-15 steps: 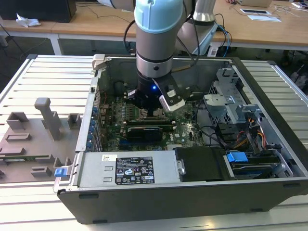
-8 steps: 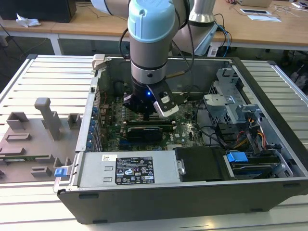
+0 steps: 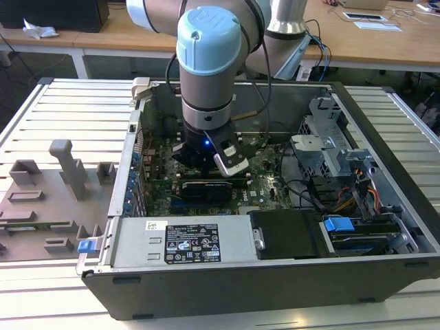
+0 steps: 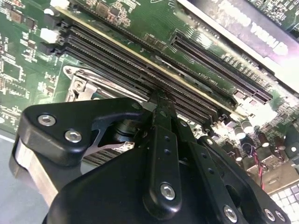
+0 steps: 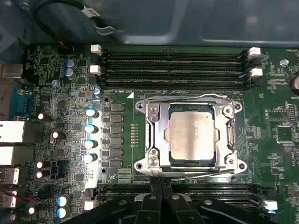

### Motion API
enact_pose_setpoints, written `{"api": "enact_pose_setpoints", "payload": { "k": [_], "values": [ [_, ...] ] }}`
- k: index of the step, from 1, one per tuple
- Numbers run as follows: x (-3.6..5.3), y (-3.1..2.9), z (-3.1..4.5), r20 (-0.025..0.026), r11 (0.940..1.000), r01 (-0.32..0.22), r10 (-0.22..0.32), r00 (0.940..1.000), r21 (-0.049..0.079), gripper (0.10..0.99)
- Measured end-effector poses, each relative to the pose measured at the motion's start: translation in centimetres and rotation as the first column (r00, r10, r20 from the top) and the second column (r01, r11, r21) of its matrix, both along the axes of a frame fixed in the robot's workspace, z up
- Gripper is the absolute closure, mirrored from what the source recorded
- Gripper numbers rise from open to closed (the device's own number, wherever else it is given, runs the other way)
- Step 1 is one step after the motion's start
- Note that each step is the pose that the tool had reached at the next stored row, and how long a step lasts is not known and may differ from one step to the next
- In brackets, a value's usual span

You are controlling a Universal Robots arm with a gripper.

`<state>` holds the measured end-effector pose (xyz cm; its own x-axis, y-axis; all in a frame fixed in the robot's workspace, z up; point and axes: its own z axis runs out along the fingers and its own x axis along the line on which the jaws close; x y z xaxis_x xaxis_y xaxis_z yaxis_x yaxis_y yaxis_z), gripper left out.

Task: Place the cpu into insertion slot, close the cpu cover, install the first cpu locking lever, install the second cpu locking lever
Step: 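Install the second cpu locking lever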

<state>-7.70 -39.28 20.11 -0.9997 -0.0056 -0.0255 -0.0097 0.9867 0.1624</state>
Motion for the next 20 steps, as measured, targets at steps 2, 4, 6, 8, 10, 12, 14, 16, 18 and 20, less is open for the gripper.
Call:
{"api": "enact_pose_setpoints", "payload": {
  "k": [2,4,6,8,10,12,14,16,18,20],
  "values": [
    [-0.21,0.0,-0.12,0.0,1.0,0.0,0.0,1.0,0.0,0.98],
    [-0.38,0.01,-0.21,0.0002,1.0,0.0,0.0,1.0,0.001,0.98],
    [-0.58,0.01,-0.23,-0.0002,1.0,0.0,0.0,1.0,0.002,0.98],
    [-0.66,0.0,-0.24,-0.0001,1.0,0.0,0.0,1.0,0.003,0.98],
    [-0.75,0.02,-0.25,-0.0002,1.0,0.0,0.0,1.0,0.007,0.98],
    [-0.93,0.06,-0.26,0.0001,0.9999,-0.001,0.001,1.0,0.015,0.98],
    [-1.19,0.18,-0.27,0.0005,0.9998,-0.003,0.003,1.0,0.018,0.98],
    [-1.5,0.21,0.62,0.0082,0.9998,-0.01,0.01,0.9999,0.017,0.98],
    [-1.57,0.21,0.58,0.0092,0.9997,-0.017,0.017,0.9998,0.017,0.98],
    [-1.58,0.38,0.42,0.009,0.9996,-0.023,0.023,0.9997,0.018,0.98]
  ]
}}
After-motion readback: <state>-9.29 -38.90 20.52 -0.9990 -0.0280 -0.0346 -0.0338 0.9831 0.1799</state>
